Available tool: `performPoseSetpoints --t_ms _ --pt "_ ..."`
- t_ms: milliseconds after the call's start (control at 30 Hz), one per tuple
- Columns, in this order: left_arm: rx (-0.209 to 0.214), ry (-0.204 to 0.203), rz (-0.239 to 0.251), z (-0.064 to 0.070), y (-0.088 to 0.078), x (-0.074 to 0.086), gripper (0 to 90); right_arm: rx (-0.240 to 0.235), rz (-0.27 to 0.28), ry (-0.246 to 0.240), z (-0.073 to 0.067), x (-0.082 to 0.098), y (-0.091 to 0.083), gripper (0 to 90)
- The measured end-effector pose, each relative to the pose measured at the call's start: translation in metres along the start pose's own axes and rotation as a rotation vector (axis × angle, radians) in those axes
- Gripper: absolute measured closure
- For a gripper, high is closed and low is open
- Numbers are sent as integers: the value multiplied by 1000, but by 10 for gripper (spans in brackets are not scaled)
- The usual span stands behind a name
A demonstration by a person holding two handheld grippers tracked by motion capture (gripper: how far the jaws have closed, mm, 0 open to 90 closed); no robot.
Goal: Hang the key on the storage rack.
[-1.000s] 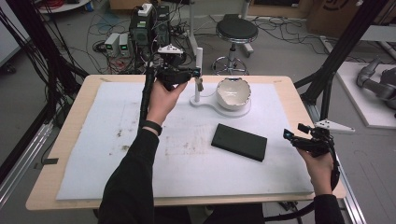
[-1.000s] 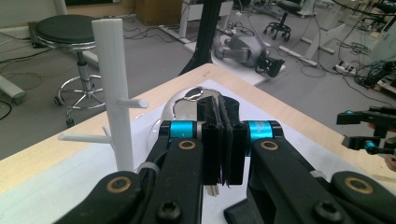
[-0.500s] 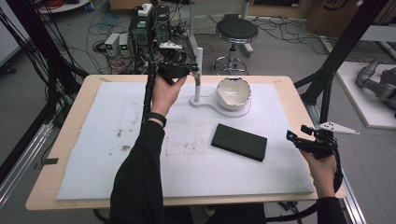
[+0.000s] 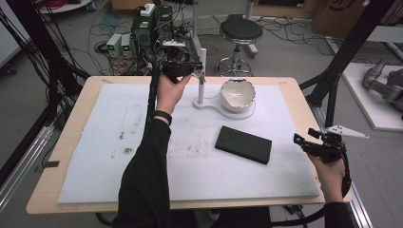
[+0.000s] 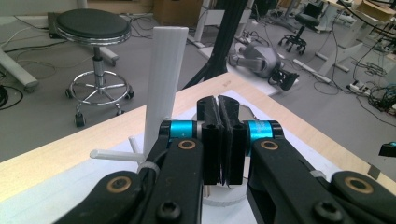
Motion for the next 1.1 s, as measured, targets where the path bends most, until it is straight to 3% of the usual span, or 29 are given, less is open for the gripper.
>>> performPoseSetpoints --t_ms 367,733,900,1000,1100 --pt "0 -38 6 -8 4 2 879 2 1 0 2 1 -1 240" --pt "-25 -31 32 -9 4 5 884 5 2 2 3 2 -3 240" --pt "-66 -33 51 -10 -1 6 720 5 2 1 3 2 -3 240" --pt "-80 -24 61 -9 -7 9 540 4 6 -2 2 0 -2 240" --pt "-90 -6 87 -6 -18 14 473 3 3 1 1 0 -2 240"
Point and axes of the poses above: each handheld gripper's, and its own axes: y roughly forward along the jaws, x roughly out of its underside, z roughly to its right, the point moved 3 cm from there along y, roughly forward along the jaws, and after that the axes turned 2 degrees about -x, right-handed, at the moved point
